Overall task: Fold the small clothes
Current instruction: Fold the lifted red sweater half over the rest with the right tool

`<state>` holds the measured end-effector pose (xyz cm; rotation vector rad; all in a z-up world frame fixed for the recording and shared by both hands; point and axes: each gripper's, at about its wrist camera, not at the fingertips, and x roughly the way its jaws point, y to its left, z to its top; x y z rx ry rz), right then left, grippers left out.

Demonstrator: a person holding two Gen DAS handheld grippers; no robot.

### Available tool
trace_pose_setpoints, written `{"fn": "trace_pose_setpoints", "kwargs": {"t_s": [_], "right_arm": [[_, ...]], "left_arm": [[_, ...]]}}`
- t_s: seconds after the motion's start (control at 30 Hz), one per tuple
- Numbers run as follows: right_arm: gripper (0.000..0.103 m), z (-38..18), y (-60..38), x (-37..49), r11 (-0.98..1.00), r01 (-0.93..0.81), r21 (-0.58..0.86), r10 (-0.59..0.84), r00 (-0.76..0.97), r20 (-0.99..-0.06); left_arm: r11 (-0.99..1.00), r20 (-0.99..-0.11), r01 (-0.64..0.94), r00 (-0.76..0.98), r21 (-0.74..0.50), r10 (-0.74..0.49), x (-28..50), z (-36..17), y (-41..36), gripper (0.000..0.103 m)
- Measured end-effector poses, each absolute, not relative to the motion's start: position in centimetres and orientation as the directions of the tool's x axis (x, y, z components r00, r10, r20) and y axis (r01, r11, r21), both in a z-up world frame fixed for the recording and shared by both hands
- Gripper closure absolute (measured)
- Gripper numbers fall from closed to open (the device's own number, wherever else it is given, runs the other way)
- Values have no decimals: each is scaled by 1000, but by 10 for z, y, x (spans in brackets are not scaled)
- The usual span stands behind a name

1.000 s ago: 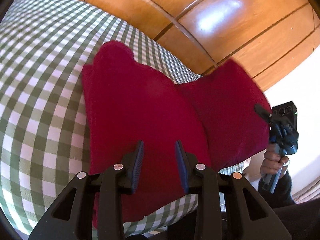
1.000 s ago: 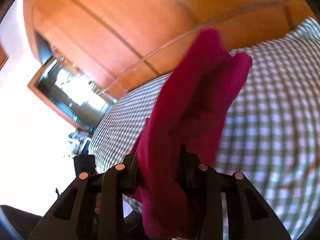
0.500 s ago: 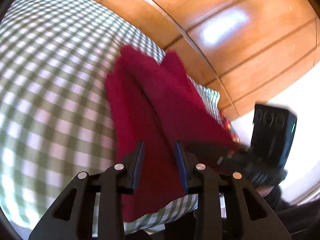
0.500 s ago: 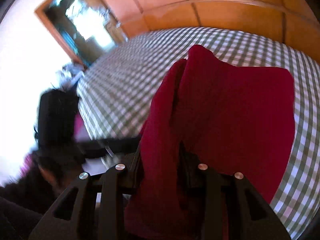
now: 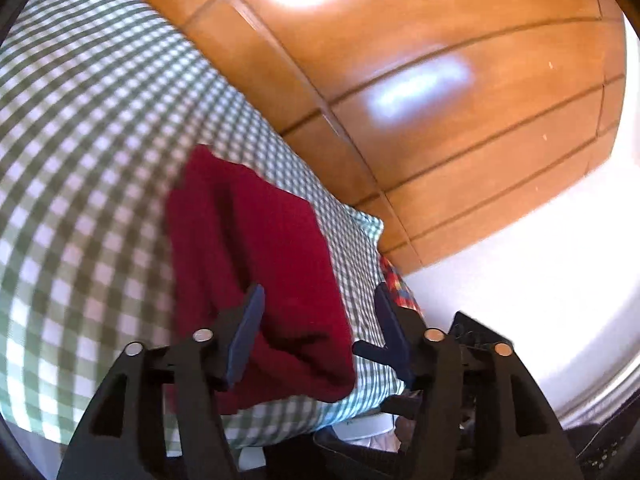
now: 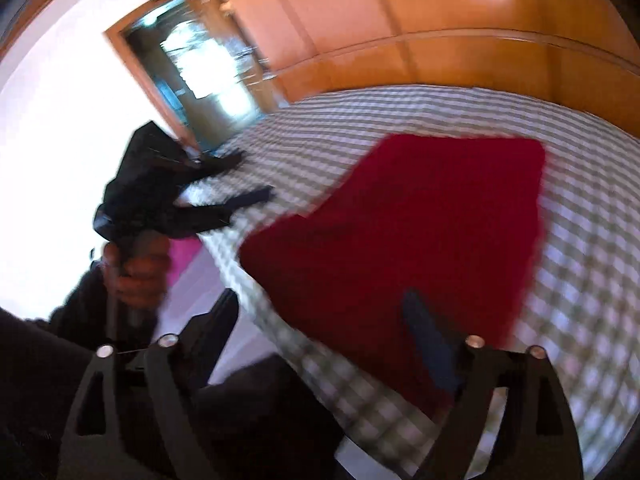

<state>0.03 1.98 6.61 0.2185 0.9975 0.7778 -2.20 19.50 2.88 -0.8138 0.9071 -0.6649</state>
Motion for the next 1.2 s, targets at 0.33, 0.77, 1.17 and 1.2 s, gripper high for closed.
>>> {"fn": "trace_pose_setpoints", "kwargs": {"t_s": [0.33, 0.77, 1.17, 1.2], "right_arm": [[14, 6, -17, -22, 850, -343, 399, 507, 330, -796], [77, -13, 7, -10, 866, -378, 327, 456, 328, -827], [31, 1, -20, -19, 867, -384, 319, 452, 334, -827], [31, 6, -27, -19, 870, -377, 318, 451, 345, -823]], "left_arm": [[614, -551, 190, 297, -766, -780, -8, 9, 138, 54], [756, -674, 163, 364, -634, -643, -56, -23, 171, 98], [634, -521, 172, 432, -754, -736, -18, 3, 193, 56], [632, -521, 173, 426, -756, -740, -10, 1, 190, 55]]}}
